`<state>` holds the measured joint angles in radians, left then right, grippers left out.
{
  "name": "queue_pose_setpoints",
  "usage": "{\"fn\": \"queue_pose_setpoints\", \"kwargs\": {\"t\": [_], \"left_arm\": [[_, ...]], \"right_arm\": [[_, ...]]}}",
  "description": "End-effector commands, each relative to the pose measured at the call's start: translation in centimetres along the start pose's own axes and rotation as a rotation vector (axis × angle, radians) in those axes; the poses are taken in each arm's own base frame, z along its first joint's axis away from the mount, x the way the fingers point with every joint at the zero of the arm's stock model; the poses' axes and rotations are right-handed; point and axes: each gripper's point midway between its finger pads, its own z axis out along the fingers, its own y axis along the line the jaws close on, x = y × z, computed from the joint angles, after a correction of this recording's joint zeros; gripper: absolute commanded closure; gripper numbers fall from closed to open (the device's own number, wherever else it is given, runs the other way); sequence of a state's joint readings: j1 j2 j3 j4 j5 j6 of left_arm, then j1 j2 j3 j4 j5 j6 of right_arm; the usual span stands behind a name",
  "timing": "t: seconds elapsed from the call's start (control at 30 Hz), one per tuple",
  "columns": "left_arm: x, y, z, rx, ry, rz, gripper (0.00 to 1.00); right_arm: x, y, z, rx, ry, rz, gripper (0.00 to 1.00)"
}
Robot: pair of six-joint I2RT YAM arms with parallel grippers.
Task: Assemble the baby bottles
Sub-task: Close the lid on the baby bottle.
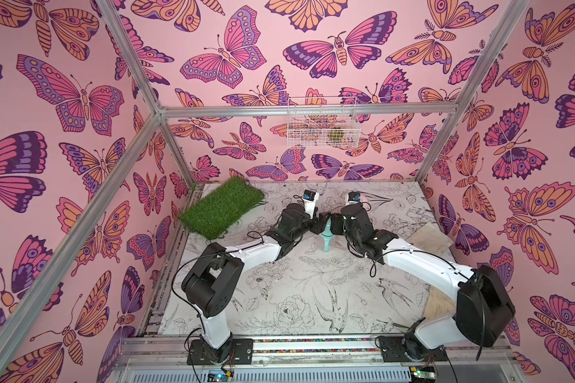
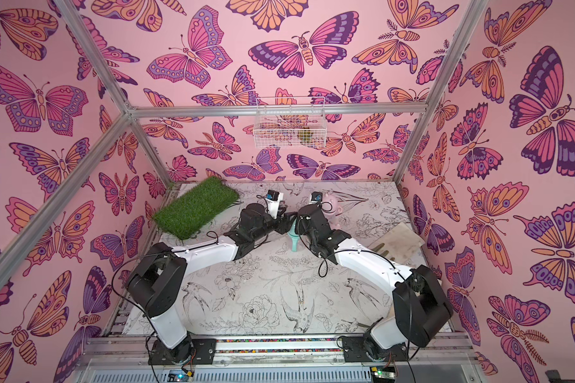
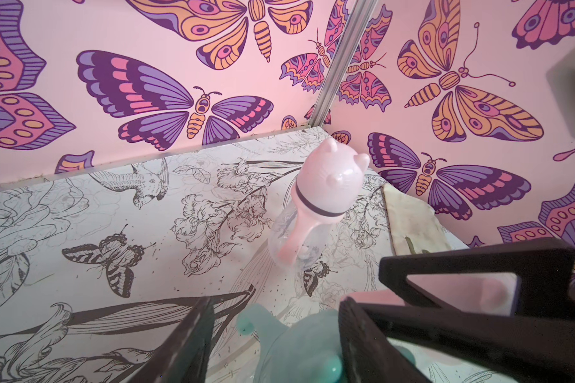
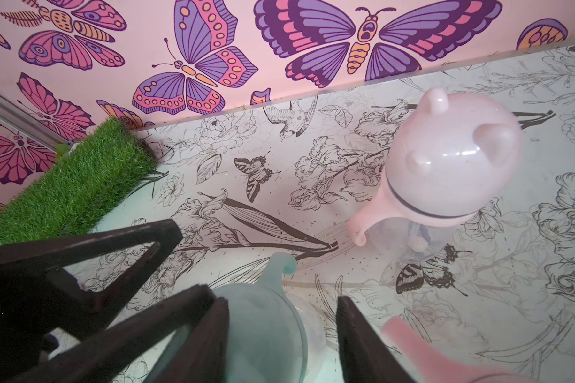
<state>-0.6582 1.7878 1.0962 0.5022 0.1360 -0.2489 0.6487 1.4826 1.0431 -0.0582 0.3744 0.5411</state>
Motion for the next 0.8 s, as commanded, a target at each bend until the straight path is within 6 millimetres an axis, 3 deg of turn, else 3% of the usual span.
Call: {"fn": "queue_pose_setpoints", "kwargs": {"t": [0.0, 0.47, 0.77], "left_arm": [[8.6, 2.9, -0.7, -0.093, 0.306, -0.011, 0.36], [1.7, -0.3, -0.6, 0.080, 0.201, -0.026, 0.19], [-3.4, -1.0, -1.0, 0.133, 0.097, -0.037, 0.07]], "right_arm": [[1.3, -0.1, 0.2, 0.027, 0.084, -0.078, 0.46], [-4.7, 1.0, -2.3, 0.018, -0.045, -0.082, 0.42], [-8.0, 0.9, -3.8, -0.065, -0.055, -0.112, 0.30]]}}
